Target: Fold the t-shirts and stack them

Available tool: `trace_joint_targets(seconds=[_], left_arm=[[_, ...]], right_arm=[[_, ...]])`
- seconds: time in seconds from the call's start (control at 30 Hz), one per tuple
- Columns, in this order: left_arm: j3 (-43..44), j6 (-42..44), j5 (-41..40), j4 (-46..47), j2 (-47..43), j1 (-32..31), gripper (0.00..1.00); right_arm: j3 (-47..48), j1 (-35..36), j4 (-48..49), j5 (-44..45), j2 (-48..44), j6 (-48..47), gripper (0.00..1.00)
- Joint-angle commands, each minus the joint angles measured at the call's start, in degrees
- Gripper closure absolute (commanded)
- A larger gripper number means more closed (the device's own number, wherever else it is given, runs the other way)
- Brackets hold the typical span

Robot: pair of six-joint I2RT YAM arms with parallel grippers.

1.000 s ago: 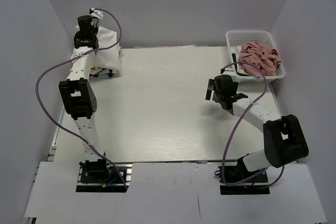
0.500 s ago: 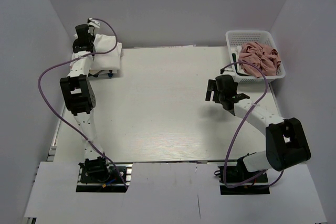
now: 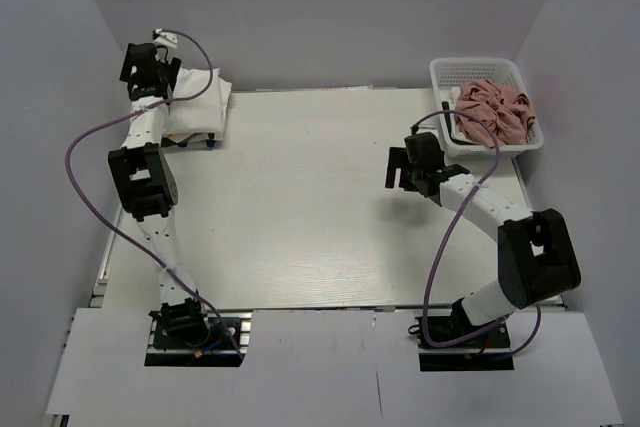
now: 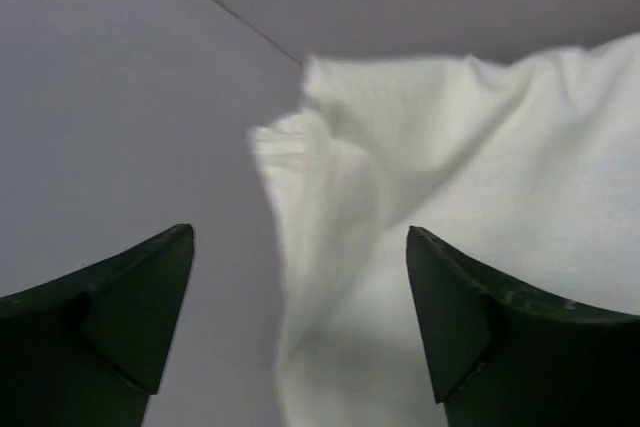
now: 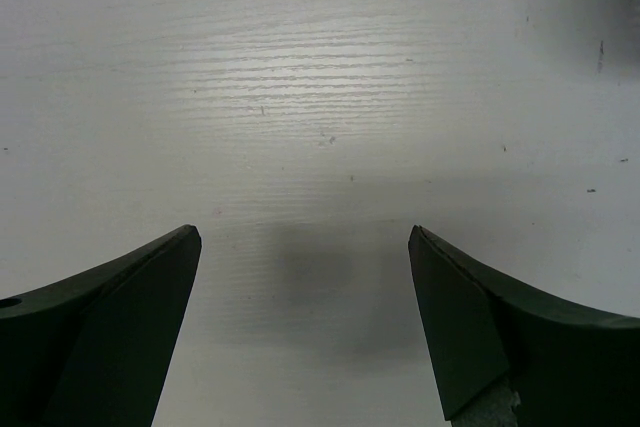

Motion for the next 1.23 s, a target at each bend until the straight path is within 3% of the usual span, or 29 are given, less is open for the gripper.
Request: trace_joint_targets(seconds=[0.0, 0.17, 0.33, 0.47, 0.53, 0.57, 0.6, 0.63, 0.7, 0.73, 0.77, 0.87, 1.0, 1.1, 1.2], left_arm=[[2.5, -2.2, -1.3, 2.7, -3.1, 0.4, 0.00], [-4.2, -4.7, -4.6, 4.0, -7.5, -0.9, 0.00], [-7.9, -15.7, 1.9, -5.5, -16.3, -2.1, 0.00], [-10.4, -33.8, 10.7, -12.4, -24.1, -3.3, 0.00], [-16.1, -42.4, 15.9, -12.4, -27.9, -4.0, 0.00], [-18.4, -51.3, 23.3, -12.4, -31.4, -5.0, 0.00], [-21.5, -55.9, 27.3, -11.2, -33.2, -6.3, 0.00], [-30.5, -59.7, 35.1, -5.5, -35.3, -7.2, 0.00], [-42.6, -67.4, 37.1, 5.1, -43.7, -12.2, 0.00], [-53.1, -68.7, 36.4, 13.3, -46.5, -14.1, 0.00], [-56.6, -68.7, 35.6, 13.9, -48.7, -15.7, 0.00], [-64.1, -69.3, 31.6, 5.8, -55.6, -21.2, 0.00], [-78.6, -70.5, 29.8, 4.2, -67.6, -26.4, 0.00], [-82.4, -71.2, 28.6, 1.7, -75.1, -27.7, 0.00], [-80.5, -69.4, 24.8, -3.0, -77.3, -28.2, 0.00]], right_arm=[[3.1, 0.2, -0.7, -2.1, -0.8, -0.4, 0.10], [0.0, 0.1, 1.0, -2.6, -5.7, 0.2, 0.10], [-5.7, 0.0, 5.3, -3.9, -13.8, 1.4, 0.10], [-12.1, 0.3, 8.4, -5.1, -22.3, 5.1, 0.10], [-14.4, 0.2, 13.6, -6.5, -24.2, 6.5, 0.10], [-17.4, 0.1, 14.5, -7.5, -25.2, 7.2, 0.10], [-18.4, 0.1, 16.4, -7.4, -27.7, 7.8, 0.10], [-19.8, 0.1, 18.1, -6.0, -28.3, 8.2, 0.10], [-20.4, 0.2, 18.1, -3.3, -30.5, 8.7, 0.10], [-20.3, 0.2, 17.0, -2.6, -31.5, 8.8, 0.10], [-20.2, 0.2, 16.4, -1.4, -32.0, 8.7, 0.10], [-21.5, 0.2, 14.9, -0.6, -33.8, 9.6, 0.10], [-25.0, 0.1, 16.5, -2.3, -35.6, 12.6, 0.10], [-28.7, 0.2, 19.8, -1.7, -37.5, 14.1, 0.10], [-29.6, 0.2, 20.8, -1.4, -38.6, 13.8, 0.10]])
